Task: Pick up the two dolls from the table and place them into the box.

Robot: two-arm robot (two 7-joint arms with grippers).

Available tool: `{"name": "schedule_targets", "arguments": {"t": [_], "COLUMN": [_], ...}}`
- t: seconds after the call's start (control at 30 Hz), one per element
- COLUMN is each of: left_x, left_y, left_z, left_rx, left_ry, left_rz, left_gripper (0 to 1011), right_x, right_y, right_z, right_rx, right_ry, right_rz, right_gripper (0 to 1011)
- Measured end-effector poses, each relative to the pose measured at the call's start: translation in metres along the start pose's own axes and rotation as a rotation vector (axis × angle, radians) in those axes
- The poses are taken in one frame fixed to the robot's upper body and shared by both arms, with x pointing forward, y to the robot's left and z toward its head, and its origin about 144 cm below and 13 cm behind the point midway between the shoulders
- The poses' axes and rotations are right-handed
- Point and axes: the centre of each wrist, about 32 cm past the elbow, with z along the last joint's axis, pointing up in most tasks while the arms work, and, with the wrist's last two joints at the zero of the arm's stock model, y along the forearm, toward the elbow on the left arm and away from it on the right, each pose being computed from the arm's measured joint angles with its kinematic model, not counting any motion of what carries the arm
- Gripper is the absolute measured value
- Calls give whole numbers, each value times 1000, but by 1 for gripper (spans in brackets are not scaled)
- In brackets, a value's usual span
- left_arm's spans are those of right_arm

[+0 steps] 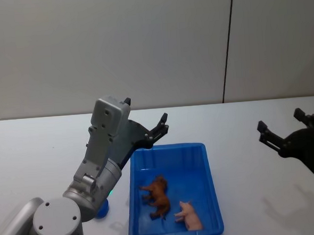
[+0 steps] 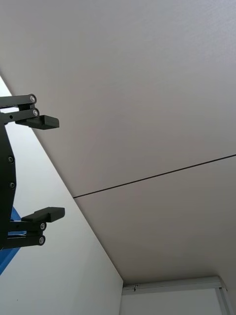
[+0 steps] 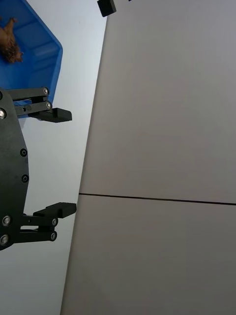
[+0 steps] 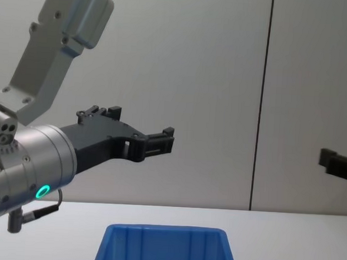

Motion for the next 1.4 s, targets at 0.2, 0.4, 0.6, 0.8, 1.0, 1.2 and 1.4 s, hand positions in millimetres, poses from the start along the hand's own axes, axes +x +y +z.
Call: {"name": "schedule_targets", "arguments": {"t": [0.2, 0.4, 0.6, 0.8, 1.0, 1.2, 1.4], "left_x": [0, 0, 0, 1, 2, 1, 1], "left_y": [0, 0, 1, 7, 20, 35, 52], "left_z": [0, 0, -1, -2, -6, -13, -21], "left_rx": [0, 0, 5, 36, 93, 161, 229], "left_ry": [0, 0, 1, 16, 46, 79, 120], "left_rz": [0, 0, 0, 8, 29, 58, 112], "left_gripper": [1001, 1001, 1001, 1001, 1001, 1001, 1001], "right_x": [-11, -14, -14, -14, -14, -14, -14], "right_y": [6, 7, 7, 7, 7, 7, 7], "right_z": [1, 1, 1, 1, 1, 1, 1], "right_rx": [10, 13, 13, 13, 13, 13, 13], "right_ry": [-36, -44, -44, -45, -45, -45, -45], "right_rz": [-14, -17, -18, -18, -18, -18, -18], "right_gripper": [1001, 1001, 1001, 1001, 1001, 1001, 1001]}}
